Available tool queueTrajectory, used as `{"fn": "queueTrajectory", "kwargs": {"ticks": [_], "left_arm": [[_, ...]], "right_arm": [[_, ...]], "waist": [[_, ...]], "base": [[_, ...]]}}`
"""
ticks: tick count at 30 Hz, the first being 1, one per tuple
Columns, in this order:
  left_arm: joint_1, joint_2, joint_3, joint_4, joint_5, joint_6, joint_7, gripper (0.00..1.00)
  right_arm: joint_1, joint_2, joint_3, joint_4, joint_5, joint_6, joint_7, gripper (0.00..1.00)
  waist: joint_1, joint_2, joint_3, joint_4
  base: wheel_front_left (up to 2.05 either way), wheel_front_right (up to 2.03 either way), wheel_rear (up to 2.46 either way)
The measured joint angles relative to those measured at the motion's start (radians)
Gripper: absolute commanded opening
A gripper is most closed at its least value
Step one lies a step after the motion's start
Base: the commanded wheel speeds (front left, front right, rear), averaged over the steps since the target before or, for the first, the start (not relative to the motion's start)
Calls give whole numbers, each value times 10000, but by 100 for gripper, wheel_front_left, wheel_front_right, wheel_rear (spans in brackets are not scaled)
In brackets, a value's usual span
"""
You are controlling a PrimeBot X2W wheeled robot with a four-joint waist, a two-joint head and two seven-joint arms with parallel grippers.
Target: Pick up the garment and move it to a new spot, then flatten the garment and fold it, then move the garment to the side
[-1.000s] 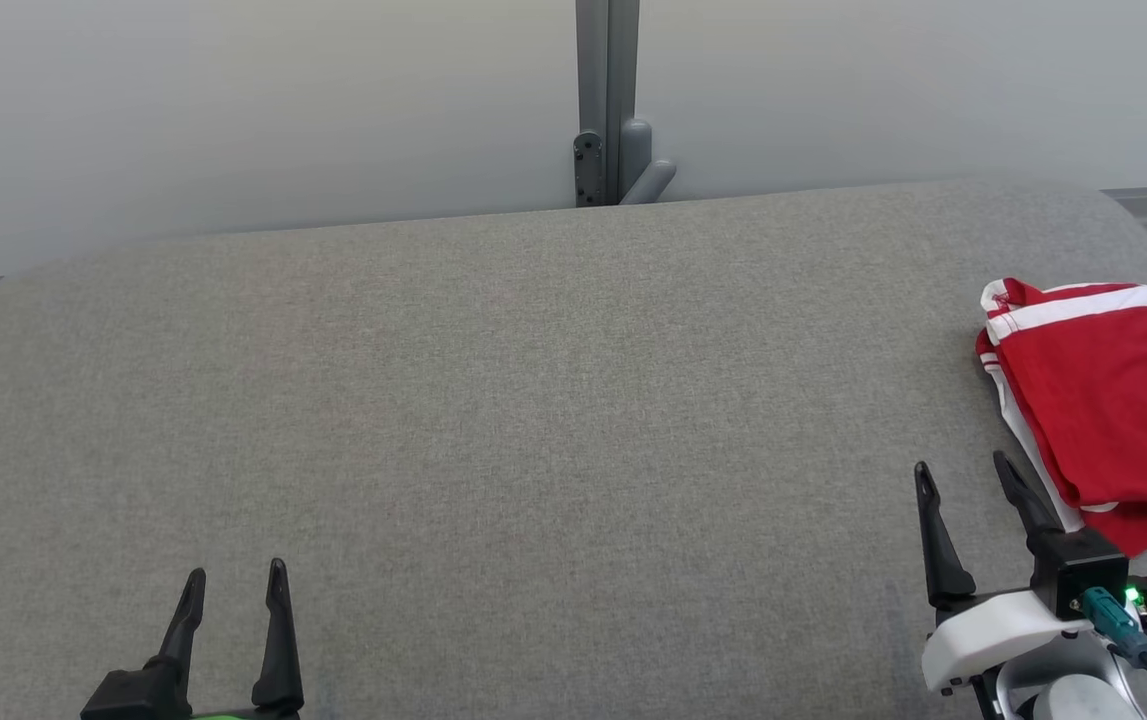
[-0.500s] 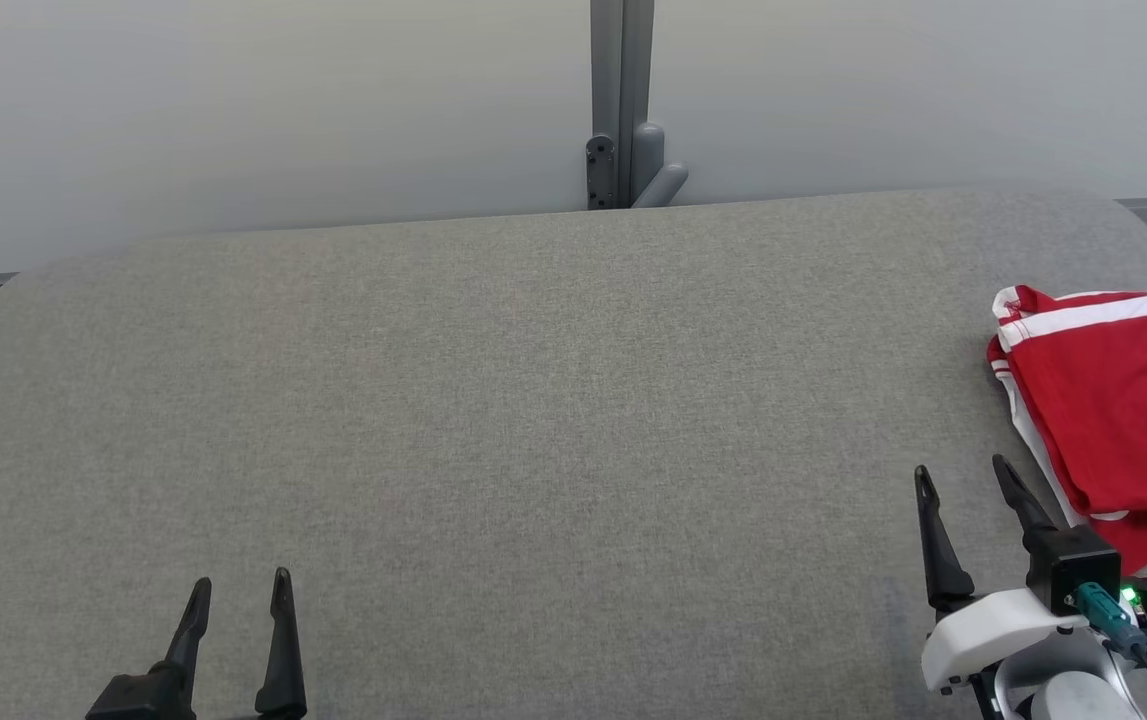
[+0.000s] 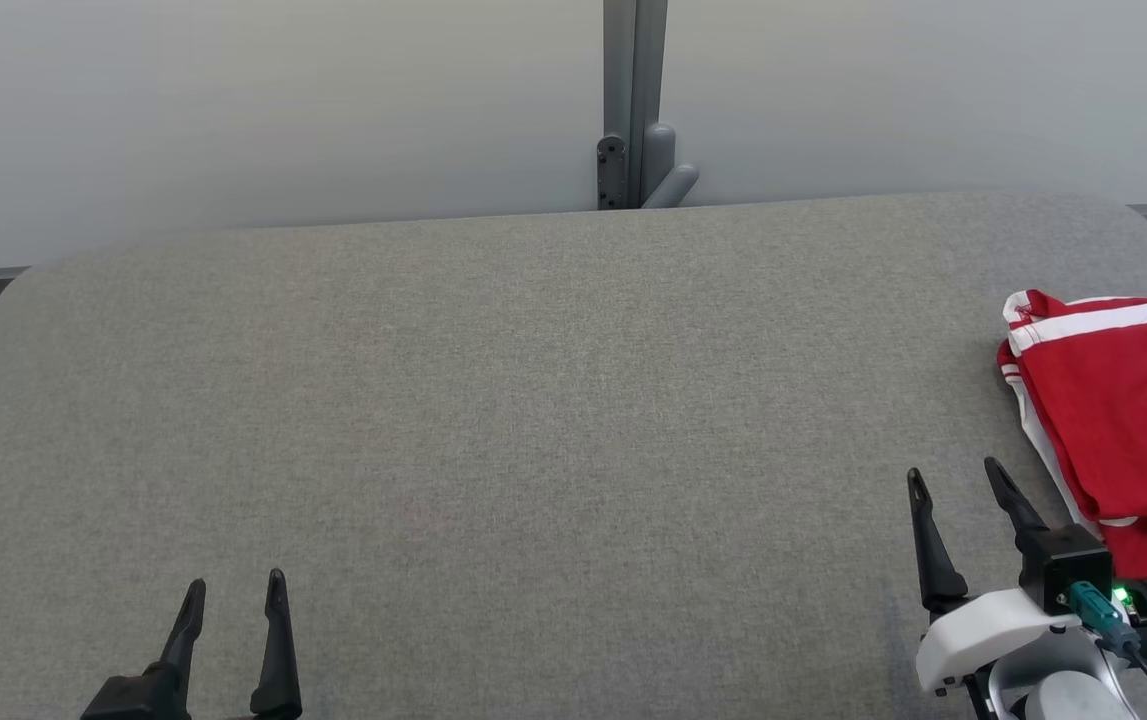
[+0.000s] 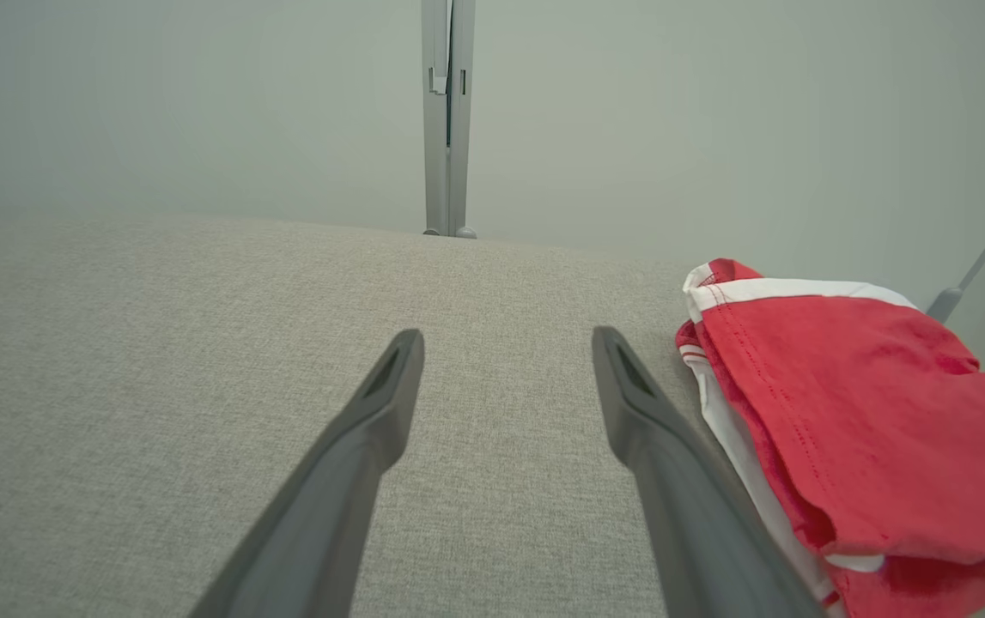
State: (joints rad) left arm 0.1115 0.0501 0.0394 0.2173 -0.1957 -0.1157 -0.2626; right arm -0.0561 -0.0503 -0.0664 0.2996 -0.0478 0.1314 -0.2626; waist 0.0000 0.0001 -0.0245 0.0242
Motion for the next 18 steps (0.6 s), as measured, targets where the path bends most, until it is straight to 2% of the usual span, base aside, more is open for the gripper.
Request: {"fn": "queueTrajectory", "kwargs": {"ticks": [17, 18], "left_arm": [[80, -33, -4, 128, 0, 2, 15, 100], [81, -36, -6, 140, 0, 2, 15, 0]], "right_arm": [[150, 46, 31, 173, 19, 2, 12, 100], [153, 50, 42, 182, 19, 2, 12, 0]], "waist": [[0, 0, 42, -26], [0, 0, 45, -27]], "base": [[0, 0, 0], [0, 0, 0]]}}
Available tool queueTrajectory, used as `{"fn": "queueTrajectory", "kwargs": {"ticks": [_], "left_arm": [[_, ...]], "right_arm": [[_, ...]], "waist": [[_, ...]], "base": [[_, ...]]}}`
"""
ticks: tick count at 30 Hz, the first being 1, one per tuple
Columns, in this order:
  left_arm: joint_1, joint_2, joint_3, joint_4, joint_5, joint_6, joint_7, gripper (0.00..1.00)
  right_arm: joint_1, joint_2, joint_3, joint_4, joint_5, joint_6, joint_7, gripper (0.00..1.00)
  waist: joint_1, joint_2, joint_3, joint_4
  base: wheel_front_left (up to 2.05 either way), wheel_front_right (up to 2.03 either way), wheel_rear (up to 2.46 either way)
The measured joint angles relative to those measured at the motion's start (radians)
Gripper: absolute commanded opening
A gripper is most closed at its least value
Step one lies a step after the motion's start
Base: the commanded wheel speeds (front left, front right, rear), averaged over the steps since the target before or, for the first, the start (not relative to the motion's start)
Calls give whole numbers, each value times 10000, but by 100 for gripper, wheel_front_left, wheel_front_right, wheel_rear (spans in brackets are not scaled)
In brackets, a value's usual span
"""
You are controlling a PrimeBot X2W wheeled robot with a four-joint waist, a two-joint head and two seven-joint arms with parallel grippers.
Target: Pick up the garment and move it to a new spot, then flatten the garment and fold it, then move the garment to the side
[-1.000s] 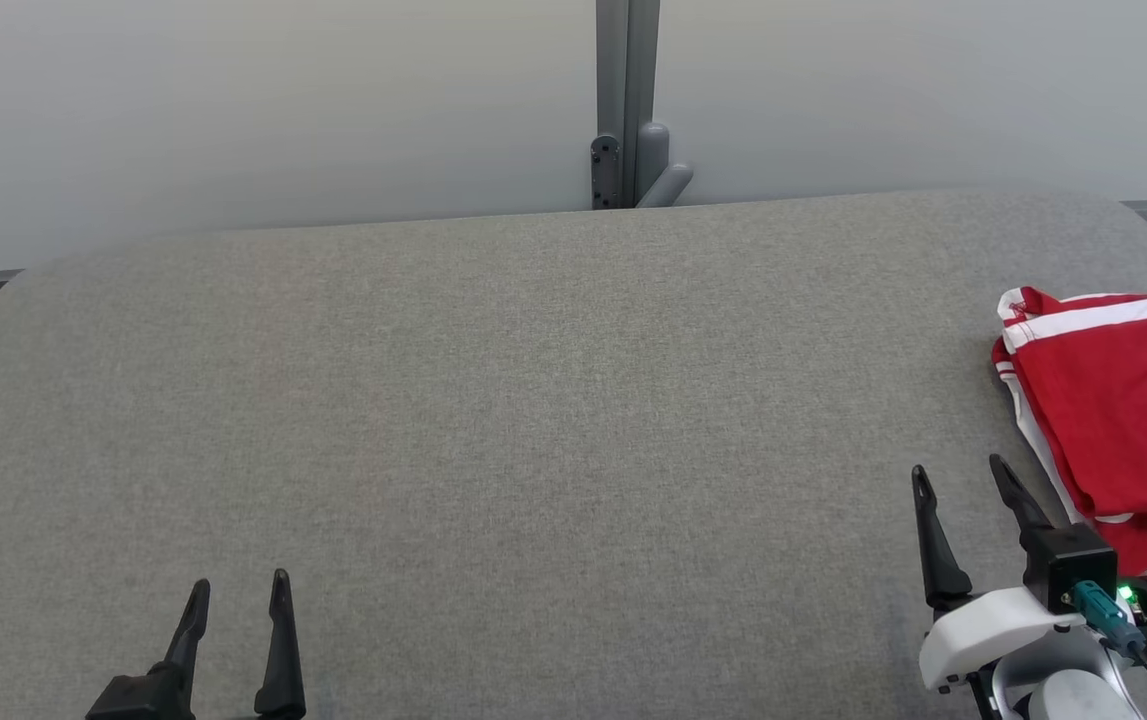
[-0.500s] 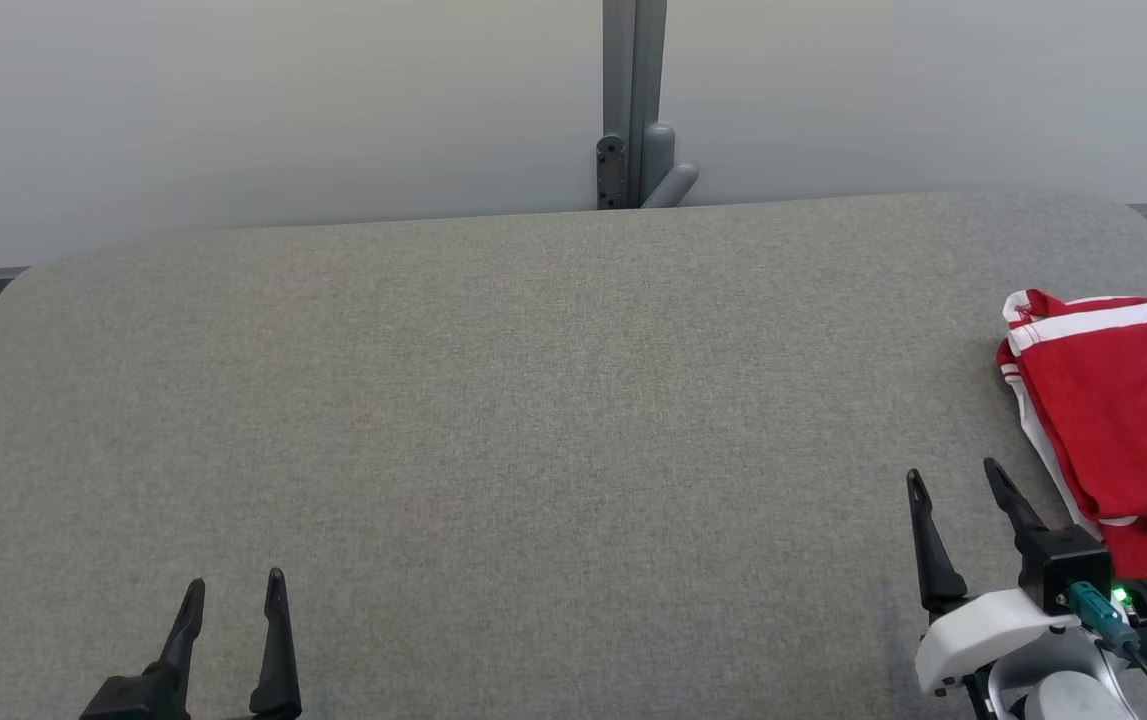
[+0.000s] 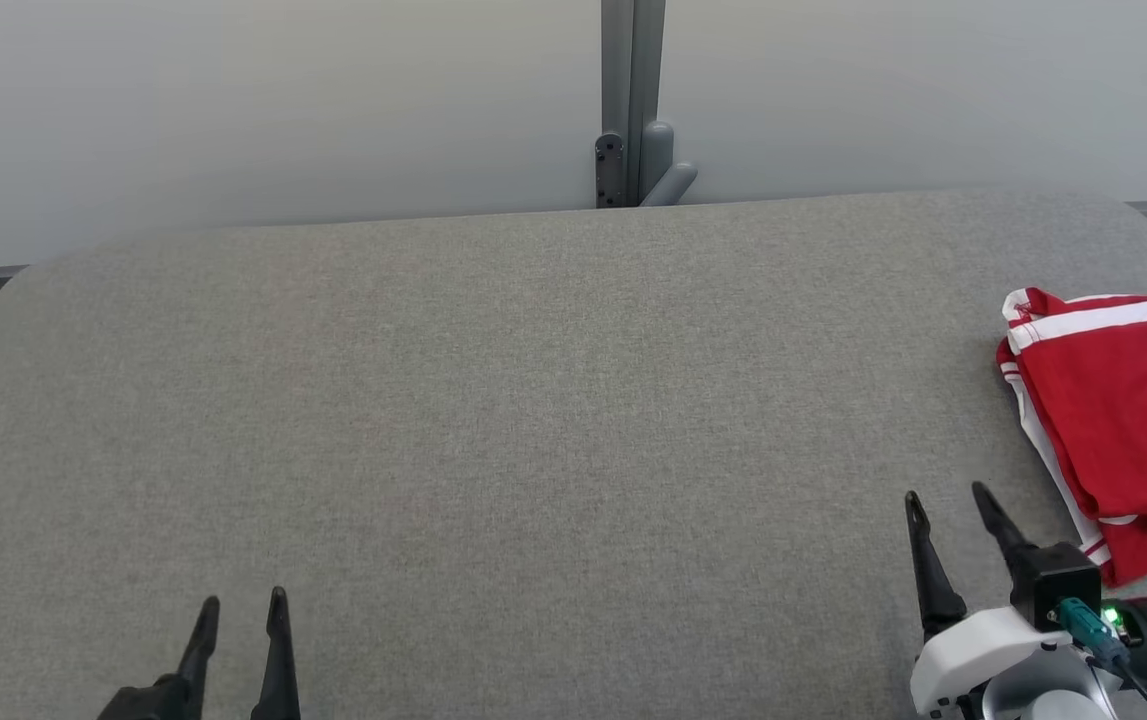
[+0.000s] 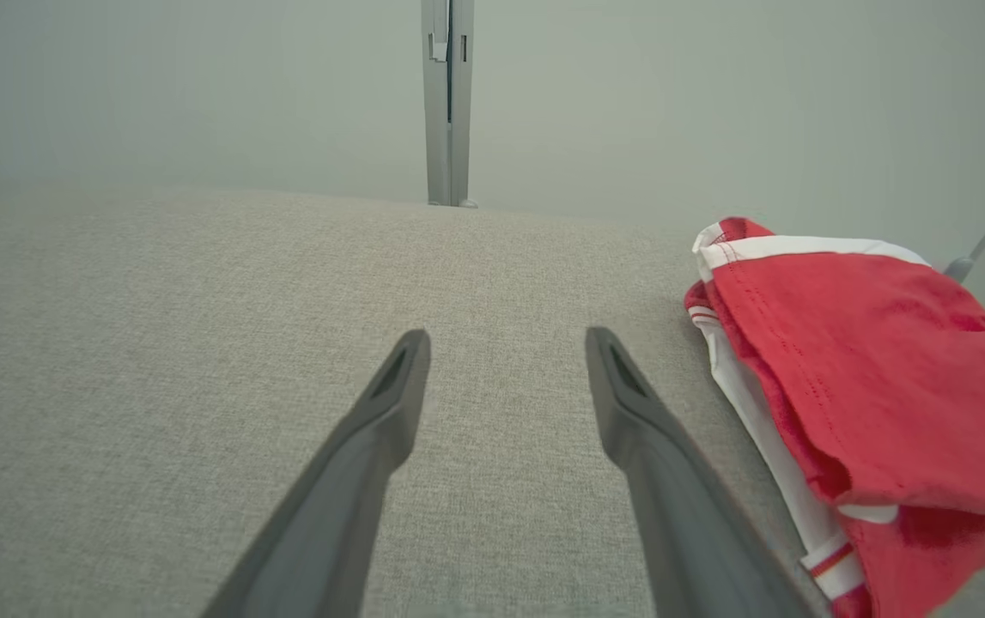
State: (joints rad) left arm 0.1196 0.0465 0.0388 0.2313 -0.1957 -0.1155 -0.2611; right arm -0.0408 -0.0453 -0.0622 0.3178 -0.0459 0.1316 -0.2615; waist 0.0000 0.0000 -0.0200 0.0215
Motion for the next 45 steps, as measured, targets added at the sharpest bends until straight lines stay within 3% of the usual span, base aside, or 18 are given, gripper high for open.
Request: {"fn": "queueTrajectory", "kwargs": {"ticks": [5, 23, 45], "left_arm": [[41, -46, -35, 435, -73, 0, 107, 0], [-306, -48, 119, 399, -3434, -2, 984, 0], [-817, -44, 270, 316, -6439, -35, 1741, 0]], "right_arm": [[209, 84, -23, 441, 71, 0, 86, 0], [154, 84, -144, 180, 4057, 0, 955, 0], [-17, 59, -234, -109, 7589, 0, 1749, 0]], "waist": [[0, 0, 3, -3], [0, 0, 37, -35], [0, 0, 75, -71]], "base": [[0, 0, 0], [0, 0, 0], [0, 0, 0]]}}
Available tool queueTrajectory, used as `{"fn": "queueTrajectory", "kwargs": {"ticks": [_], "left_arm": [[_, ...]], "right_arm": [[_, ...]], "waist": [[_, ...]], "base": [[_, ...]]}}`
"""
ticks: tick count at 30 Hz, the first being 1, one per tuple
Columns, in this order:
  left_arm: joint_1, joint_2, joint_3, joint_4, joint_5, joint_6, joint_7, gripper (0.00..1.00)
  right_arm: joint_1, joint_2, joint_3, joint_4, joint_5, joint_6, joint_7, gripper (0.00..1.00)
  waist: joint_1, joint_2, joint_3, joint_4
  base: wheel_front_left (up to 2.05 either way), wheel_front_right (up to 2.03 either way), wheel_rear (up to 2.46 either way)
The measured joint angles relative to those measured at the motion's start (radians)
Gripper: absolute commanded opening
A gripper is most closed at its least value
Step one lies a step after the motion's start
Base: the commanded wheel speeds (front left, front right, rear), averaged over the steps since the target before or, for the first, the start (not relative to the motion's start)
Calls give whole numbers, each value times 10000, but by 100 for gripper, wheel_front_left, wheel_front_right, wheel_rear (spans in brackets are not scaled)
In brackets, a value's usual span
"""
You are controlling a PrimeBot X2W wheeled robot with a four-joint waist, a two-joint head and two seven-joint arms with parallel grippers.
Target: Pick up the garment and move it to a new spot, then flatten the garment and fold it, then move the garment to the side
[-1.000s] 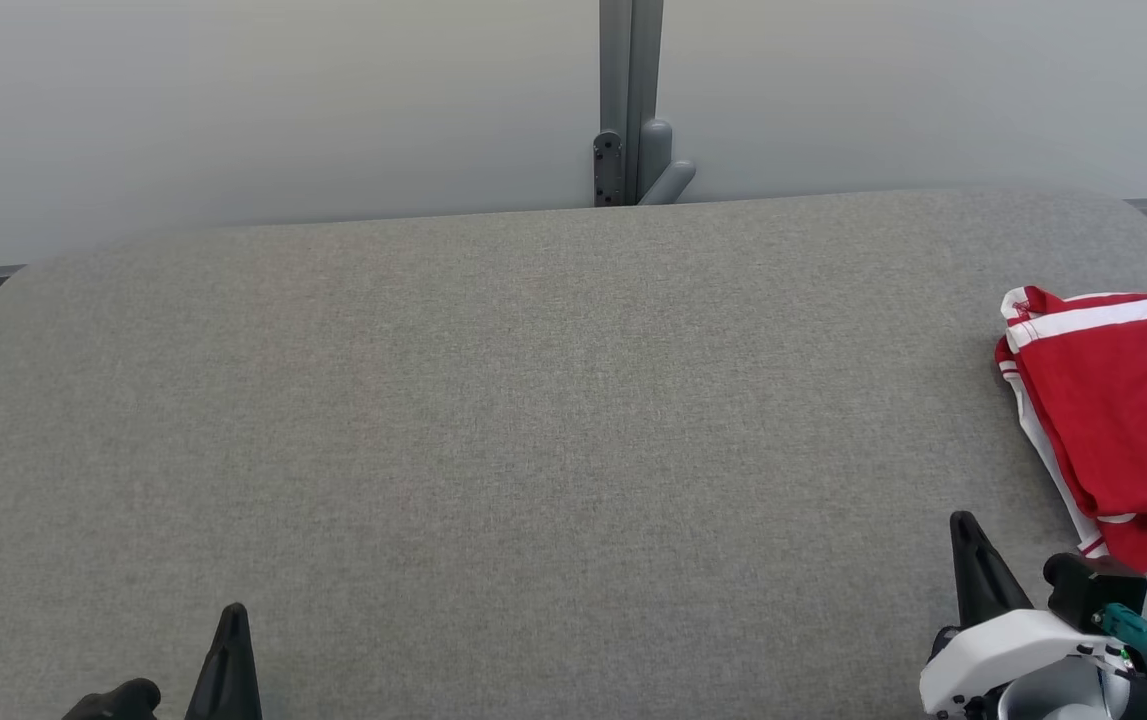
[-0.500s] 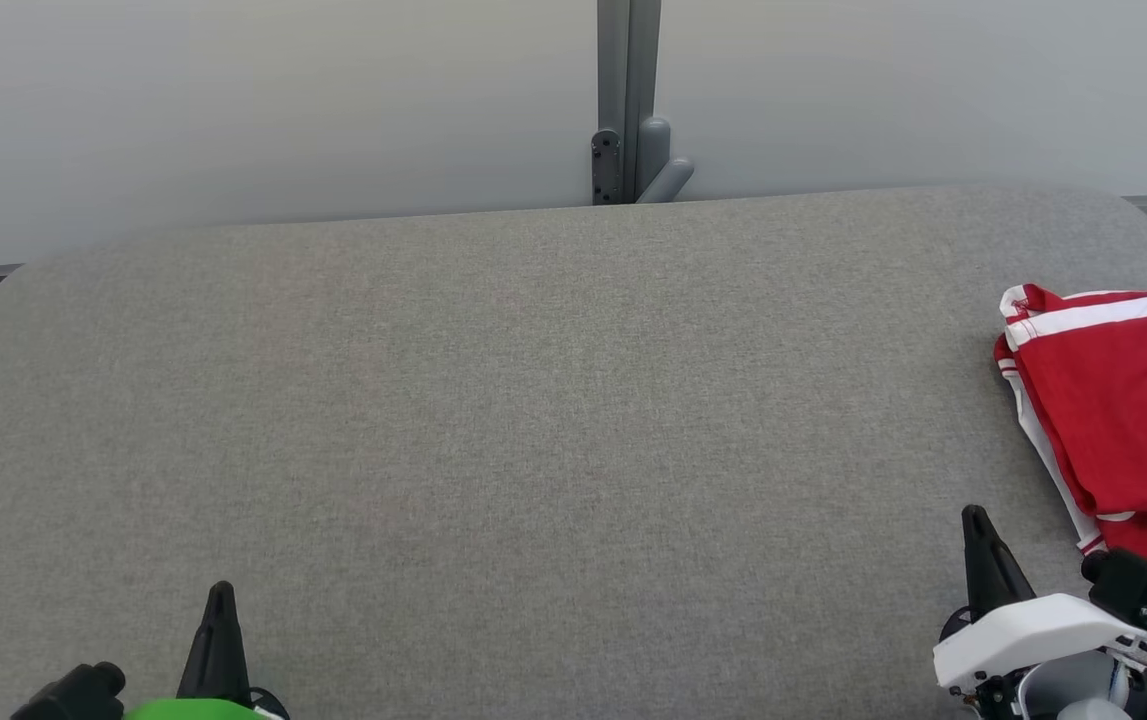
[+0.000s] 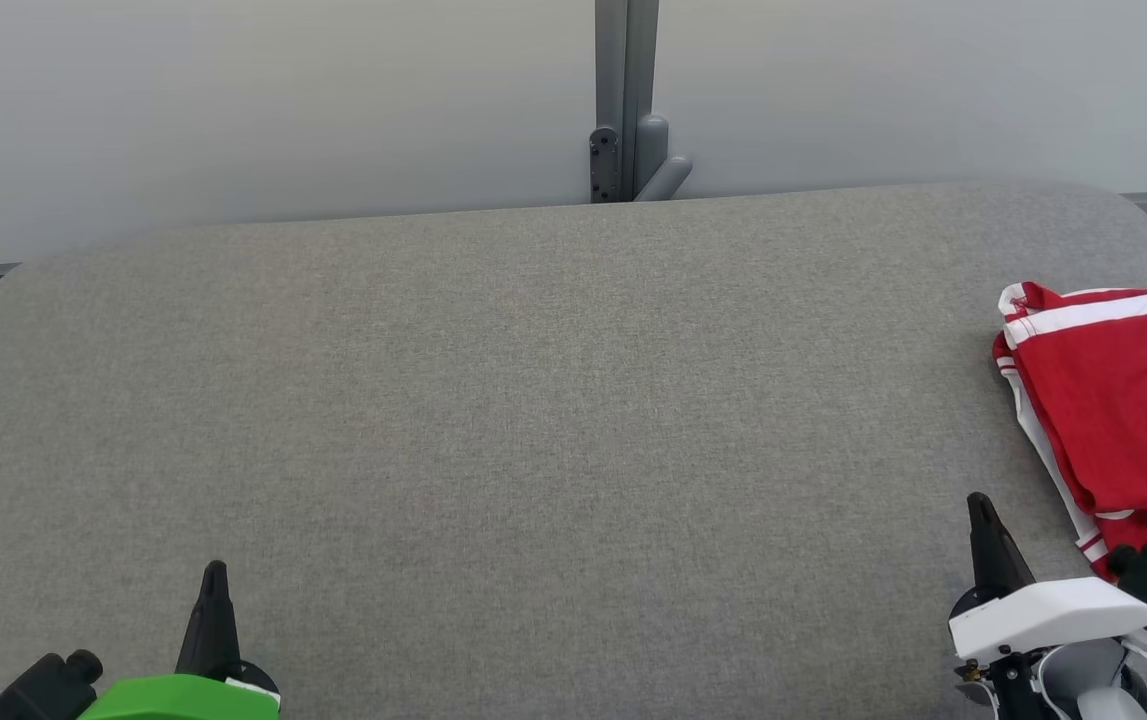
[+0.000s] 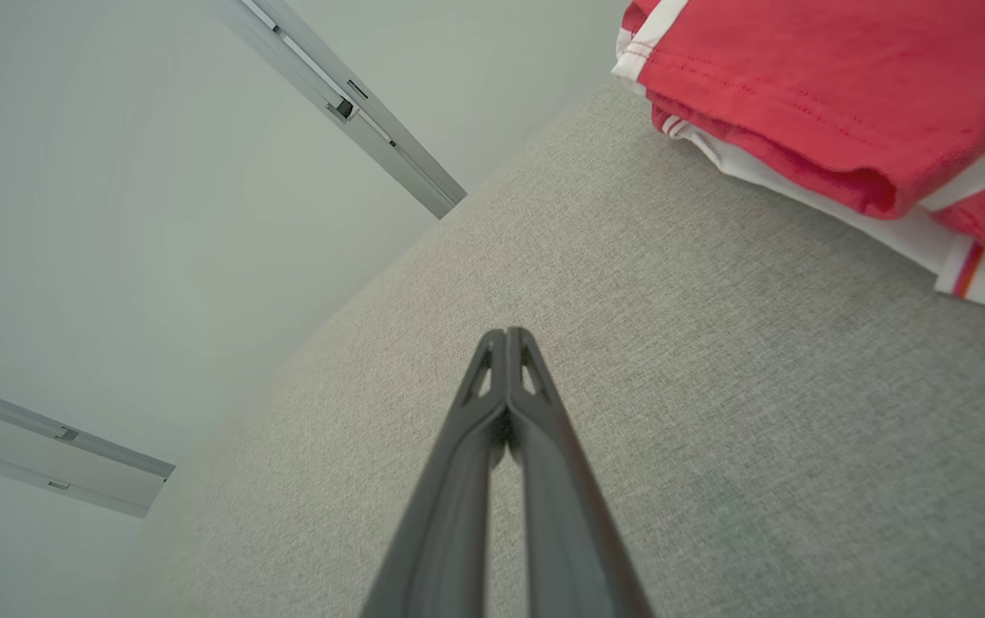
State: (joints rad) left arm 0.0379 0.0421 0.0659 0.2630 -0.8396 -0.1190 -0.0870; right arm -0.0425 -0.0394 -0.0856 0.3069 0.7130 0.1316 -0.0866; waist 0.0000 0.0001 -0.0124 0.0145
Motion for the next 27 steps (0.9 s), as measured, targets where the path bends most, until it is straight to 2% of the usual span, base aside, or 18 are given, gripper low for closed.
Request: {"fn": "queueTrajectory", "kwargs": {"ticks": [27], "left_arm": [[-515, 10, 171, -86, -3055, -36, 782, 0]], "right_arm": [[-219, -29, -128, -274, 3561, -6, 800, 0]], "waist": [[0, 0, 49, -46]], "base": [[0, 0, 0]]}}
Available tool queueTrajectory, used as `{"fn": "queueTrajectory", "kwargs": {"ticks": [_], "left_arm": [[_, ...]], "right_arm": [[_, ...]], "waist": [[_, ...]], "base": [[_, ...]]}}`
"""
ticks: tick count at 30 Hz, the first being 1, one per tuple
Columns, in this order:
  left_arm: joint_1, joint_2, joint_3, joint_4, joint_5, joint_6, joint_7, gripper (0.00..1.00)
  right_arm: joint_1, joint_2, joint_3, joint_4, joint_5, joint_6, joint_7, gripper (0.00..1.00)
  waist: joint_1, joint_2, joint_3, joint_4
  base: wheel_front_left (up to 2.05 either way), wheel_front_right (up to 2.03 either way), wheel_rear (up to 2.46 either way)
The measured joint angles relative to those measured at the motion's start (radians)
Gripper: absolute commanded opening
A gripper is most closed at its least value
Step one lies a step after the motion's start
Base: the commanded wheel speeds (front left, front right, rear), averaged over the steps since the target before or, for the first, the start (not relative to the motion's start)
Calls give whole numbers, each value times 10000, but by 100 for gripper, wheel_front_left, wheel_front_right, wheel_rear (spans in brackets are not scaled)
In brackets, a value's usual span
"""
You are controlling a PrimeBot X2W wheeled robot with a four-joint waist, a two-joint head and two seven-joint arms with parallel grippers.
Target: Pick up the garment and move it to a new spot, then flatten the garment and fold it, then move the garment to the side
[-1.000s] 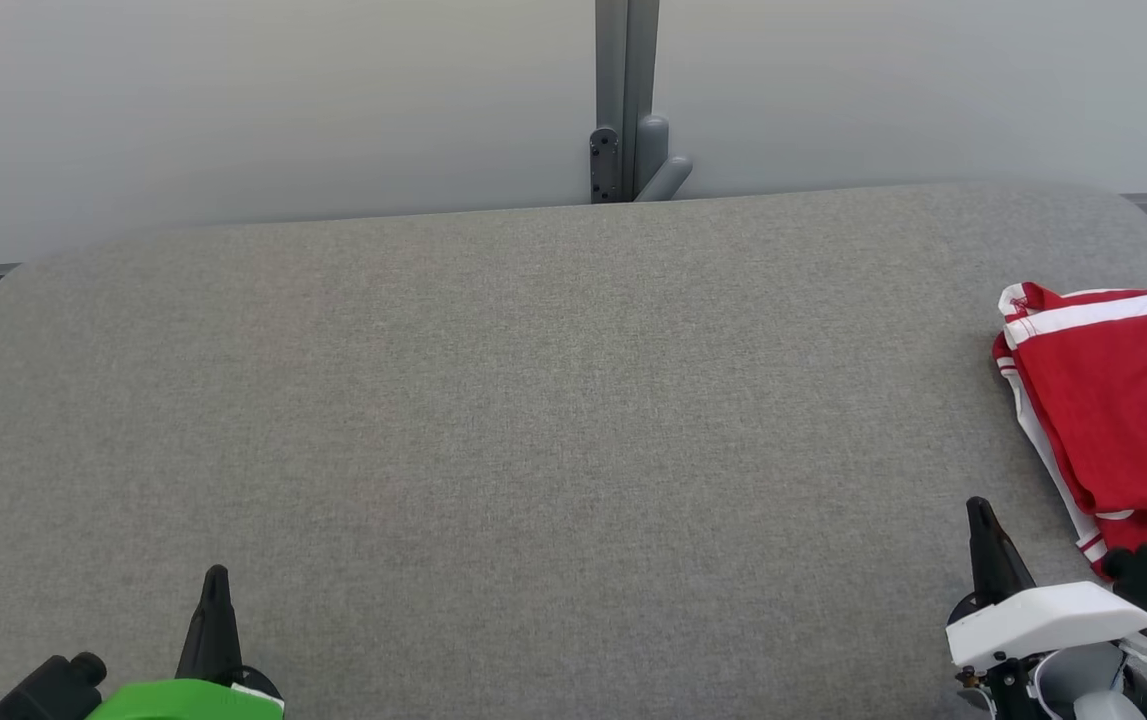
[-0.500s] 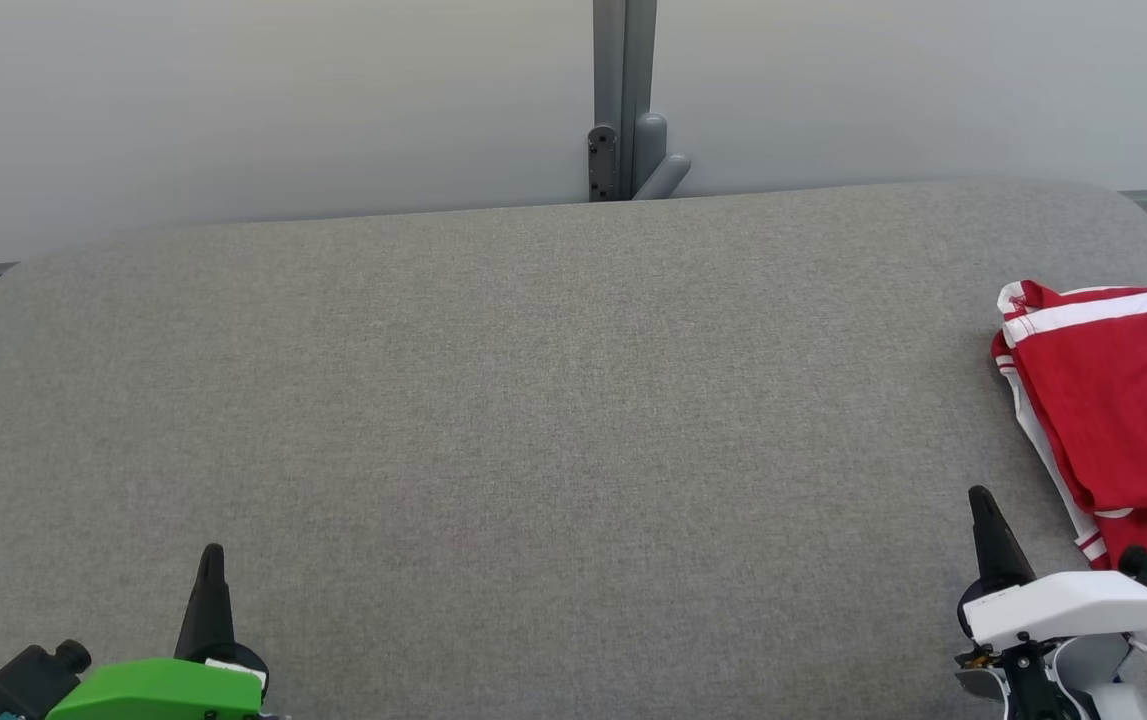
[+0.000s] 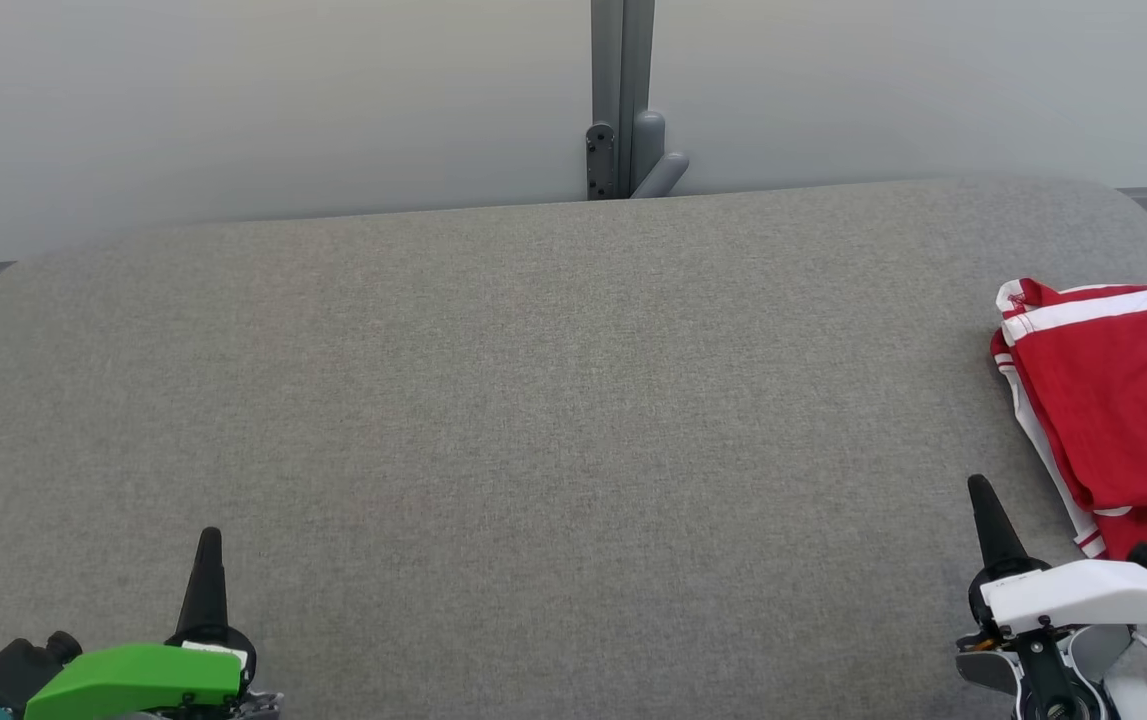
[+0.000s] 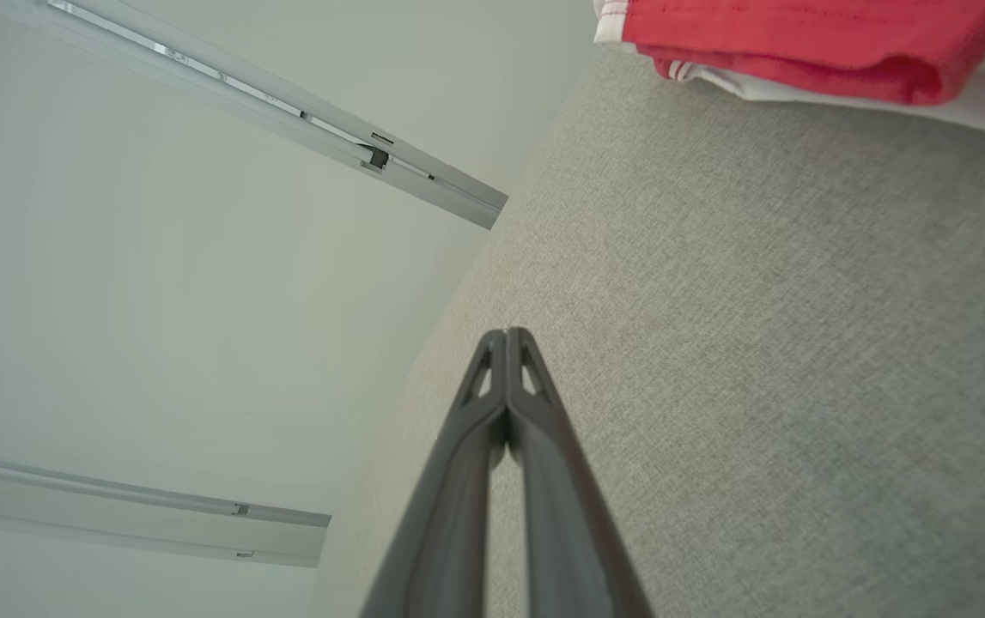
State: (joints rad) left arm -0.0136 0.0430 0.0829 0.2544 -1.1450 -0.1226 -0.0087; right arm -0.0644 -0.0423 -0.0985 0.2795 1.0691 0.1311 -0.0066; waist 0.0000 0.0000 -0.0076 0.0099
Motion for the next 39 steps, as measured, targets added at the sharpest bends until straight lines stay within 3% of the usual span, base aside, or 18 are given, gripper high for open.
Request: {"fn": "queueTrajectory", "kwargs": {"ticks": [39], "left_arm": [[-592, 27, 174, -113, -3434, -19, 884, 0]], "right_arm": [[-227, -40, -134, -297, 3963, -6, 903, 0]], "waist": [[0, 0, 72, -68]], "base": [[0, 0, 0]]}}
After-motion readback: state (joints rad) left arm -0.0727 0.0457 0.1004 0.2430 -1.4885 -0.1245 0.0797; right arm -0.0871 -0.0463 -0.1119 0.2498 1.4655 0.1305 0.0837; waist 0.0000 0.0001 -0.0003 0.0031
